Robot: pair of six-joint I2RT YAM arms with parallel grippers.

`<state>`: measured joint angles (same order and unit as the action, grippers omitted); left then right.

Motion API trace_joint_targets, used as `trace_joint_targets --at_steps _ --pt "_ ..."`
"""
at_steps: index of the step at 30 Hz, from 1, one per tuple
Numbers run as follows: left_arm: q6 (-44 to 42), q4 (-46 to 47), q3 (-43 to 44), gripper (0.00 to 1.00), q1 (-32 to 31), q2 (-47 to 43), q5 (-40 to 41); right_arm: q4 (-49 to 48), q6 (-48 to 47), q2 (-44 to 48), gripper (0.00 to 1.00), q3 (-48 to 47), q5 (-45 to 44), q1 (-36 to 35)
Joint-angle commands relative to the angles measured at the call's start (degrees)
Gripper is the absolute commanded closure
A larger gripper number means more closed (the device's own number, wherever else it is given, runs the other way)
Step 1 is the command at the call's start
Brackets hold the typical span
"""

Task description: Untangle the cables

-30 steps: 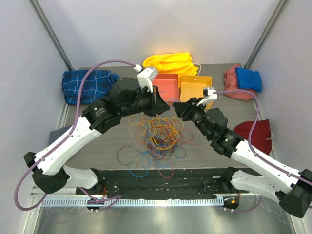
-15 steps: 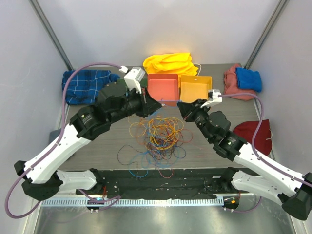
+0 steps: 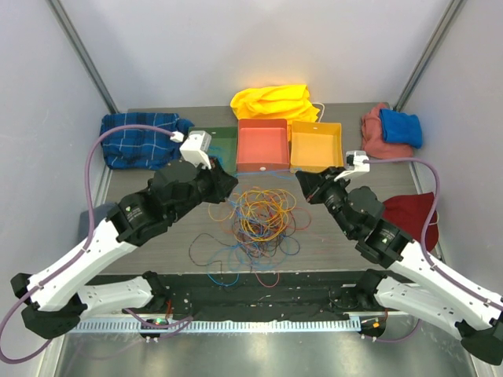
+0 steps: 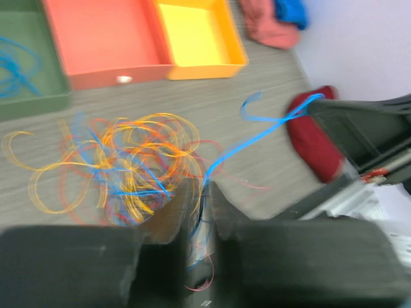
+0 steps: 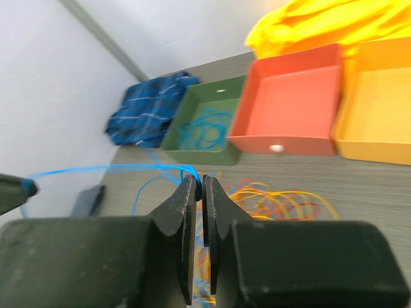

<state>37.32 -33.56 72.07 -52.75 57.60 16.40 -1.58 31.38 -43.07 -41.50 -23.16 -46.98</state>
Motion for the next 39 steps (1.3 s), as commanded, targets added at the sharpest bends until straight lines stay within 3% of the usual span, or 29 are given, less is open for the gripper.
trace_joint_targets --at_steps 1,3,5,10,15,22,26,35,39 --pt "1.7 0.43 -1.32 0.42 0.72 -2.06 7.06 2.55 -3.6 1.58 0.87 1.24 -4.55 1.54" --pt "2.49 0.34 -1.85 0.1 0.63 -1.53 7.06 2.29 -3.86 1.41 0.92 1.15 -2.96 1.63" --pt "2.67 0.78 -1.94 0.0 0.72 -0.92 7.06 2.29 -4.13 0.97 0.99 0.89 -1.72 1.63" --pt "0.48 4.28 -3.16 0.0 0.63 0.05 1.11 2.02 -3.95 0.18 0.99 0.36 2.57 1.63" --pt "0.12 12.01 -5.71 0.08 0.55 3.56 -14.44 1.94 -4.83 -0.44 0.99 -0.43 9.35 1.54" --pt "0.3 18.78 -7.56 0.19 -0.16 7.25 -23.15 3.25 -5.89 -0.79 0.99 -0.95 11.91 1.63" --pt "-1.54 19.41 -7.56 0.21 -1.21 9.89 -25.63 3.25 -5.62 -0.96 0.99 -1.74 12.08 1.54" --pt "0.2 26.95 -15.11 0.14 -1.83 12.53 -25.81 2.9 -3.61 -1.49 0.99 -4.56 14.72 1.63" --pt "1.61 29.51 -17.05 0.21 -2.0 13.23 -24.41 3.25 -3.6 -0.79 0.99 -4.91 14.98 1.63"
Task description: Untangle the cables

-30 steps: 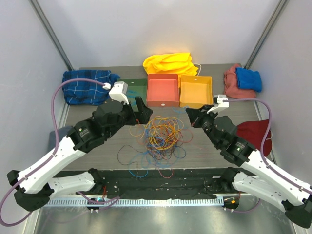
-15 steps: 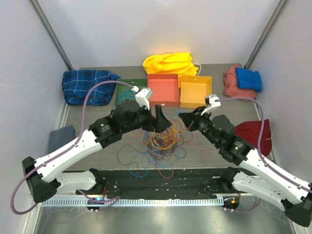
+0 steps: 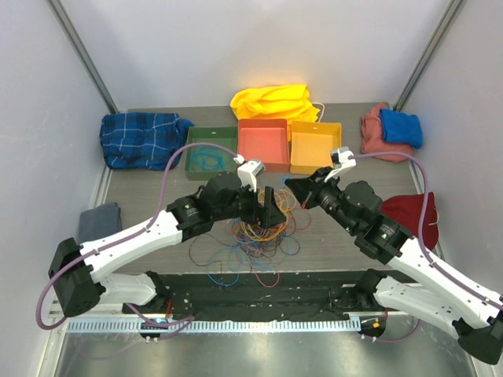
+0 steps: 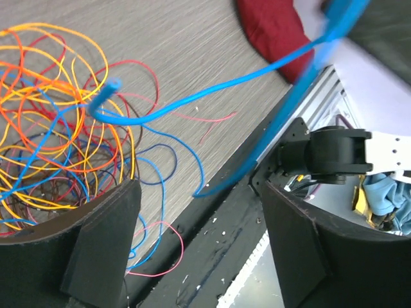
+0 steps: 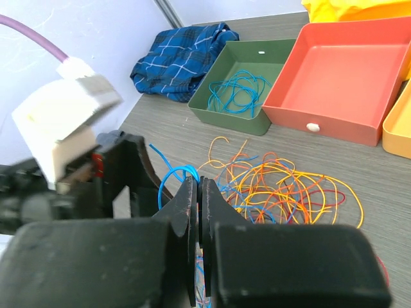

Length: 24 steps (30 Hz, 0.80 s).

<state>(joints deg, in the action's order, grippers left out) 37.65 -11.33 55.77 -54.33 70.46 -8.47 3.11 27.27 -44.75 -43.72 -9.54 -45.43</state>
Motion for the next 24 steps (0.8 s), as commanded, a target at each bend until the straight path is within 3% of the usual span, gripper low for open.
trace_joint_targets --at_steps 1,3,4,6,8,10,11,12,14,24 --pt "1.37 7.46 -0.84 0.3 -0.34 0.3 0.82 -1.1 0.42 1.07 0.99 -2.77 1.37 -0.01" --pt "1.11 7.9 -0.84 0.42 -0.34 -0.05 1.52 -0.66 0.07 1.77 0.99 -2.68 1.28 -0.01" --pt "0.85 7.91 -0.75 0.54 -0.34 -0.4 1.79 -0.13 -0.02 1.95 0.99 -2.68 1.28 -0.01" --pt "0.59 7.99 -0.49 0.66 -0.34 -1.11 2.05 0.4 -0.28 2.21 0.99 -2.33 1.45 -0.01" --pt "-0.29 7.91 -0.13 0.85 -0.34 -2.42 2.67 1.02 -0.37 2.47 0.99 -1.89 1.63 -0.01" --pt "-0.73 7.21 0.48 1.0 -0.34 -4.17 3.89 1.19 -0.55 3.09 0.9 -1.45 2.07 0.08" --pt "-1.17 6.85 0.66 1.0 -0.43 -4.71 4.07 1.37 -0.55 3.35 0.78 -1.02 1.98 -0.01" --pt "-1.52 6.59 0.92 1.0 -0.43 -5.24 4.42 1.45 -0.63 3.62 0.72 -0.84 1.89 -0.01" --pt "-2.22 5.8 1.27 1.0 -0.34 -6.73 4.86 1.81 -0.63 4.23 0.67 -0.49 1.81 -0.01" --pt "-3.72 2.19 3.82 1.0 -0.34 -9.72 6.36 1.72 -0.81 4.67 0.66 -0.22 2.16 -0.01"
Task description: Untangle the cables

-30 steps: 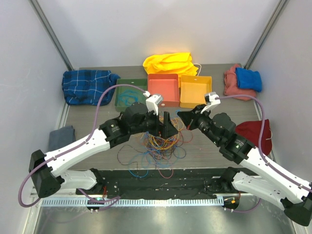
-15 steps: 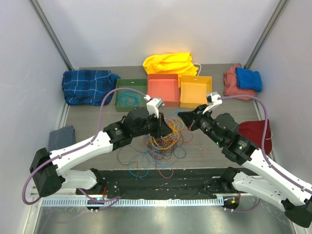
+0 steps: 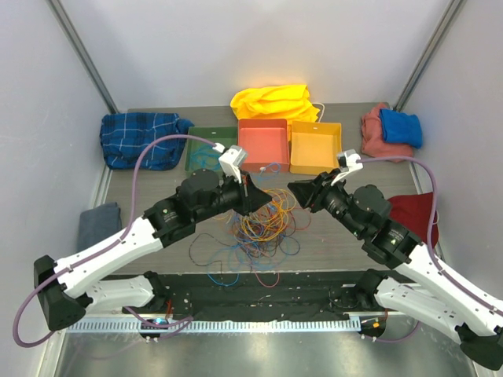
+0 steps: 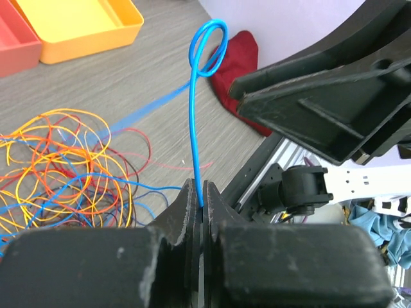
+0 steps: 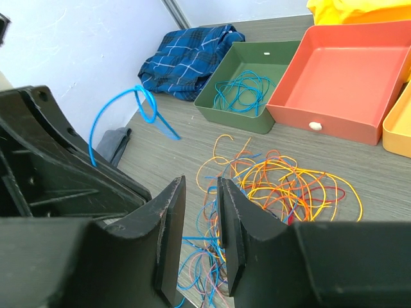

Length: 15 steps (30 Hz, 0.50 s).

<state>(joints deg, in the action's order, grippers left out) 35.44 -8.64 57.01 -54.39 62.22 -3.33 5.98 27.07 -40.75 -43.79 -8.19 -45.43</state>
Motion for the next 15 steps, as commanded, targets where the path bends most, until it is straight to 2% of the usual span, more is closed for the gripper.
trace_joint_targets --at_steps 1,15 --pt "-1.52 -0.58 2.84 1.0 -0.28 -1.48 1.14 -1.23 -0.53 0.59 0.66 -0.07 0.98 -0.01" --pt "-0.72 -0.32 3.37 1.0 -0.36 -0.25 -0.45 -8.52 0.09 -1.69 0.64 -2.18 1.59 -0.01"
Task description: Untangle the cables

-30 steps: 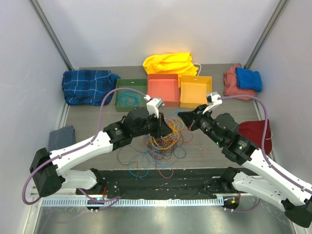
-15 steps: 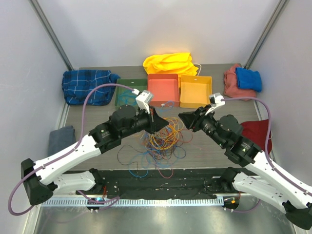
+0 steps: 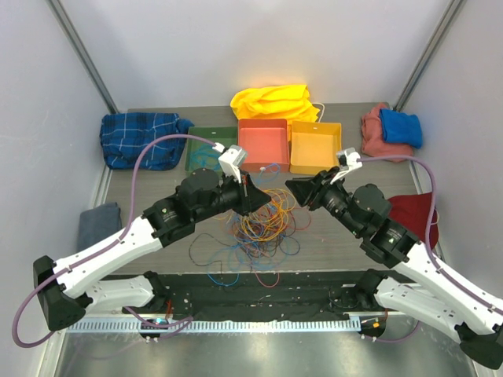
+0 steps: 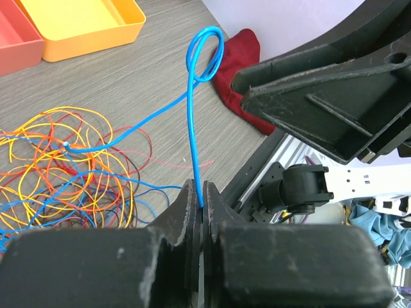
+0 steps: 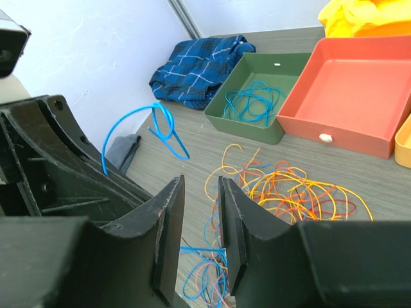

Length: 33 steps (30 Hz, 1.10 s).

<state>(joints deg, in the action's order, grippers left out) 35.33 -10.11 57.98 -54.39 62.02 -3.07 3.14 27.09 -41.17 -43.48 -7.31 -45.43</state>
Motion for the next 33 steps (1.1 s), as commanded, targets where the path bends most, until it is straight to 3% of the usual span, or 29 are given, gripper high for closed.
trace_joint_targets --at_steps 1,22,33 --pt "-0.53 1.23 2.41 1.0 -0.36 -0.06 -0.88 -6.21 0.24 -1.54 0.64 -2.48 0.81 -0.01" --pt "0.35 1.58 1.61 1.0 -0.45 0.12 -1.5 -15.44 3.4 -6.29 0.67 -2.84 2.83 -0.01" --pt "0.35 1.76 1.53 1.0 -0.54 -0.58 -1.41 -15.53 4.46 -7.44 0.67 -2.57 3.53 -0.01"
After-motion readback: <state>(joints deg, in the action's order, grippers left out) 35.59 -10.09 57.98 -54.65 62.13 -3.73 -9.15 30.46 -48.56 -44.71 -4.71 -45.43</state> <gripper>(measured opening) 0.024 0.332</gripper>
